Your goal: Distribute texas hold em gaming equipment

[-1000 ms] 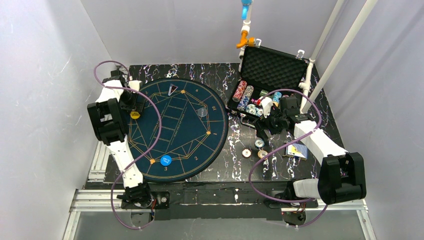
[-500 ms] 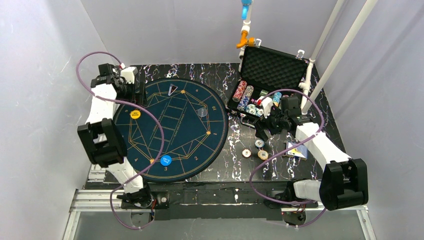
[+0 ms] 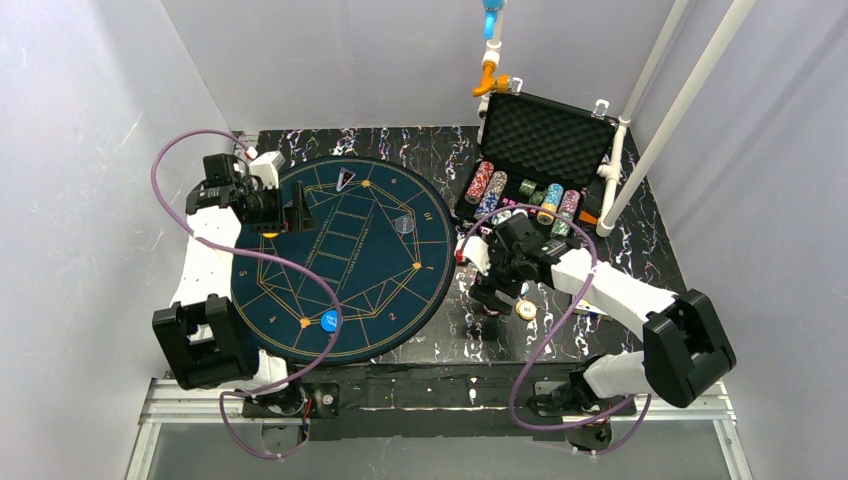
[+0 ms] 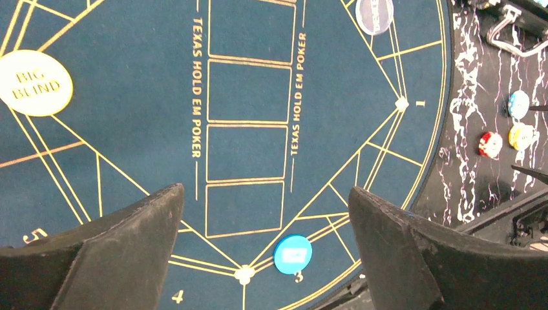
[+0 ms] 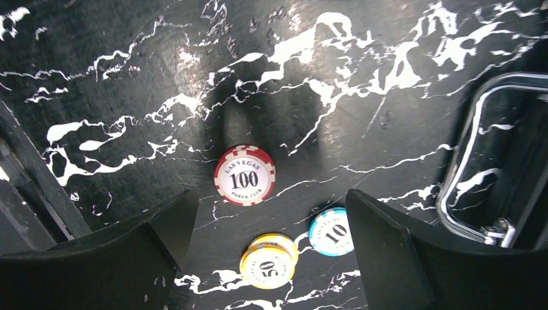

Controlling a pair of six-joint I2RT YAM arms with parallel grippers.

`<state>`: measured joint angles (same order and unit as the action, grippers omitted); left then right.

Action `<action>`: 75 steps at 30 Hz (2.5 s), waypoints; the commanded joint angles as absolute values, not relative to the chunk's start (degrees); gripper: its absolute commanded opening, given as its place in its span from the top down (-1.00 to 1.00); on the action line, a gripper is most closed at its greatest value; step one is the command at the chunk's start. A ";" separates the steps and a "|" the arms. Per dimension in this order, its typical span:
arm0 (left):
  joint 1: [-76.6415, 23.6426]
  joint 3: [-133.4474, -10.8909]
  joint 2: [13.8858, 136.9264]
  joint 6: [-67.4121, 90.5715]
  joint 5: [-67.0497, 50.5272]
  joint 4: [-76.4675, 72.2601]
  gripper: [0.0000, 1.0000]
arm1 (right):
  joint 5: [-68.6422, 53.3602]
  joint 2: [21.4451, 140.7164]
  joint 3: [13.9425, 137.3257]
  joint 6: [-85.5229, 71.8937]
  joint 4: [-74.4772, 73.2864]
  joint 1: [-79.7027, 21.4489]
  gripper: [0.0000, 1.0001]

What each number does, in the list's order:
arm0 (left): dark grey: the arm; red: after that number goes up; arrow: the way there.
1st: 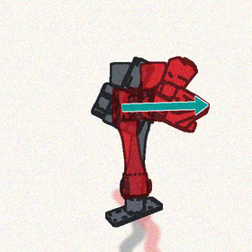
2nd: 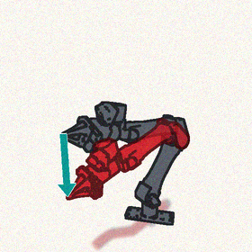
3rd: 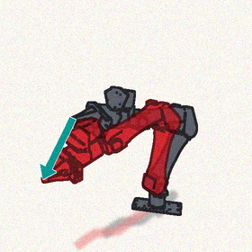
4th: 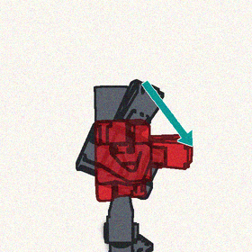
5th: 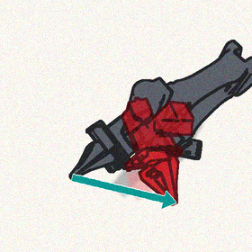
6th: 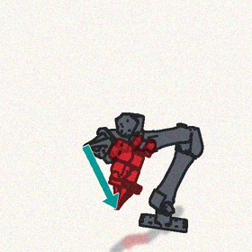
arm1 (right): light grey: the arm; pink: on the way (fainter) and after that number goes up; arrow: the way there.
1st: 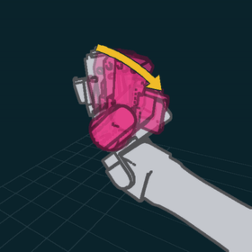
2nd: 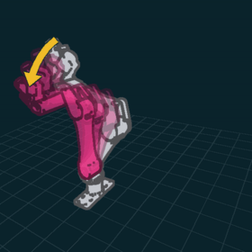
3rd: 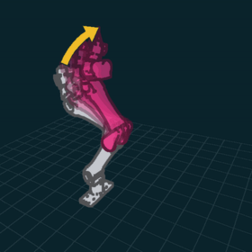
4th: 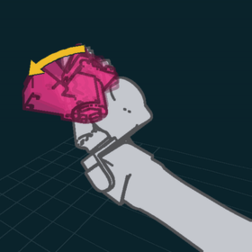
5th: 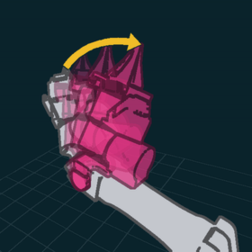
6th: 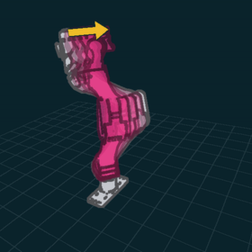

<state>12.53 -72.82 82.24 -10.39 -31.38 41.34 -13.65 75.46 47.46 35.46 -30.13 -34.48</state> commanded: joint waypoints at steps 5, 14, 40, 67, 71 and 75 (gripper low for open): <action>12.63 -70.15 77.17 -10.29 -31.94 40.17 -0.97 | -8.00 79.55 48.43 36.95 -30.32 -38.29 -0.75; 12.63 -70.71 78.25 -9.32 -33.47 40.32 -0.97 | -8.40 82.94 47.32 35.85 -28.19 -38.93 -0.63; 12.62 -70.93 82.21 -8.29 -32.25 39.90 -0.97 | -9.68 88.06 45.57 37.68 -29.62 -41.85 -0.17; 12.78 -71.17 83.53 -5.65 -34.37 39.55 -0.97 | -12.75 89.48 59.73 37.36 -35.45 -42.36 0.66; 14.17 -71.81 84.36 -3.63 -36.64 39.46 -0.97 | -13.27 93.72 66.44 36.43 -33.93 -42.48 0.65; 17.25 -72.34 84.99 -1.43 -40.64 39.18 -0.97 | -13.66 101.07 75.18 34.97 -32.92 -43.76 0.63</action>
<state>14.33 -70.24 84.55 -4.05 -35.42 39.00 -12.19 95.50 66.89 36.75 -34.50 -42.26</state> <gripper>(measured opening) 0.983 0.501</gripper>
